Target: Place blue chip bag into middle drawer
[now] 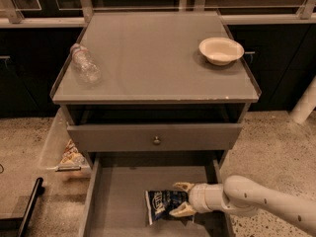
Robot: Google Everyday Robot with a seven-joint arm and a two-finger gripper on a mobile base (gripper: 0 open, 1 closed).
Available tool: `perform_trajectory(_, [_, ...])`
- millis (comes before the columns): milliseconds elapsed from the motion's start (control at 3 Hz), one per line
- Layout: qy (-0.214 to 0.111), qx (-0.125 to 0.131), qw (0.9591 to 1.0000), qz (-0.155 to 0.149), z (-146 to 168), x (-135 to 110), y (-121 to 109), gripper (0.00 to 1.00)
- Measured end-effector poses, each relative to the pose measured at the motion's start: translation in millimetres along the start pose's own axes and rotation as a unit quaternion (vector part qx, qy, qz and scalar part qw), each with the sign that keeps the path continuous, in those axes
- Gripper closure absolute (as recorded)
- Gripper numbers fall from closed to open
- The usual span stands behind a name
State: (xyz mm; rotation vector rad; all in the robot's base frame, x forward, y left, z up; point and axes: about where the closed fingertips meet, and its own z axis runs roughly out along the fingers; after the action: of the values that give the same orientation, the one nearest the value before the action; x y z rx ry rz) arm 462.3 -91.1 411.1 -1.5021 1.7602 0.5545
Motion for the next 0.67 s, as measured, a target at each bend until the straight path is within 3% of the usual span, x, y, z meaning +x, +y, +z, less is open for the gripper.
perform_trajectory(333, [-0.004,0.005,0.9995,-0.031,-22.0,-20.9,2.1,0.00])
perform_trajectory(667, [0.004,0.016,0.9979,-0.063,-59.6,-38.4,8.0,0.00])
